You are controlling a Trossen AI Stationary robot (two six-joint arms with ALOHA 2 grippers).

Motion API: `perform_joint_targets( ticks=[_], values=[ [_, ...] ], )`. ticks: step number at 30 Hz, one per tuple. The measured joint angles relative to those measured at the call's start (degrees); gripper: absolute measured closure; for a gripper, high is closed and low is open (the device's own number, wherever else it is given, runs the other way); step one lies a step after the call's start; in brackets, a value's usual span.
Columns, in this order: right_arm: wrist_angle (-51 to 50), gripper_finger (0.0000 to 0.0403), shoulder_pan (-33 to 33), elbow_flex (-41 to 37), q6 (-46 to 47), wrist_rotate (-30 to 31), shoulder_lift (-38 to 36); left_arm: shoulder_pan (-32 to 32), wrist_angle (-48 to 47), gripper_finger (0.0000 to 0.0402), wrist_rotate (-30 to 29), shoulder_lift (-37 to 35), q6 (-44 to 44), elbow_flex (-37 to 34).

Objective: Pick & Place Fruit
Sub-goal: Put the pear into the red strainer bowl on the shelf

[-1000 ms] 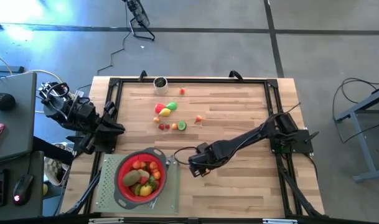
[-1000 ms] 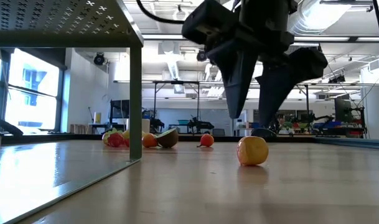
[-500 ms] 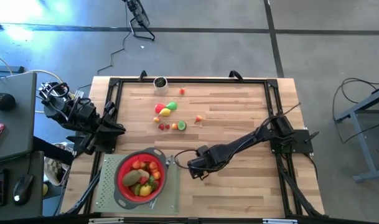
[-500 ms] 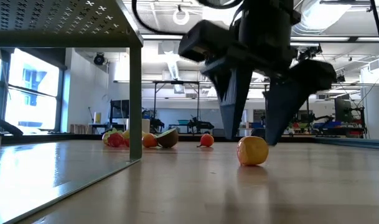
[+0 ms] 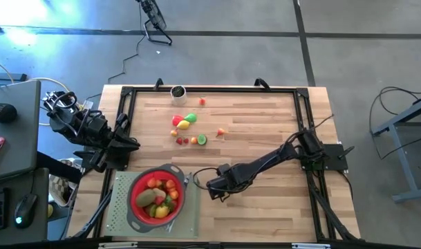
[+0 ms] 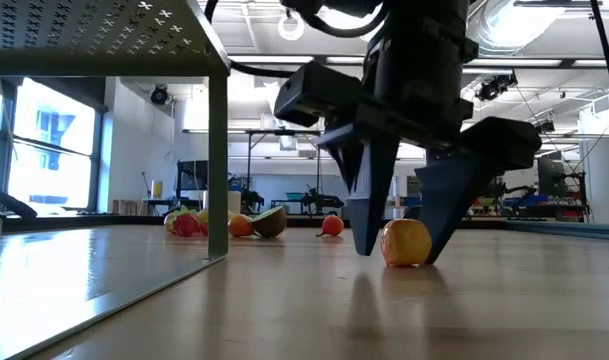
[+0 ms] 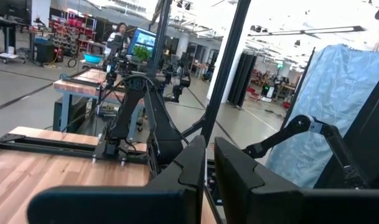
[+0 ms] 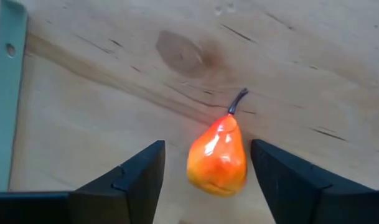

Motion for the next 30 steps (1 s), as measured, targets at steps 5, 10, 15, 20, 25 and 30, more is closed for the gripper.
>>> perform_joint_targets(
  ticks=[5, 10, 15, 20, 25, 30],
  values=[
    [-0.07, 0.0197, 0.00, -0.06, 0.51, 0.02, 0.00, 0.02, 0.02, 0.0371, 0.00, -0.01, 0.00, 0.00],
    [-0.41, 0.0237, 0.00, -0.13, 1.32, -0.04, 0.00, 0.01, 0.02, 0.0371, 0.00, -0.01, -0.02, 0.00],
    [-0.37, 0.0276, 0.00, -0.17, 1.55, -0.04, 0.00, 0.02, 0.04, 0.0371, 0.00, -0.01, 0.00, 0.00],
    [-0.15, 0.0288, 0.00, -0.17, 1.20, -0.01, -0.27, 0.02, 0.04, 0.0371, 0.00, -0.01, -0.01, 0.00],
    [-0.65, 0.0273, -0.02, -0.17, 0.42, 0.91, -1.98, 0.02, 0.07, 0.0371, 0.00, -0.01, 0.00, 0.00],
    [-2.30, 0.0283, -0.77, -0.17, -1.54, 4.13, -5.30, 0.02, 0.09, 0.0371, 0.00, -0.01, 0.00, 0.00]
  ],
)
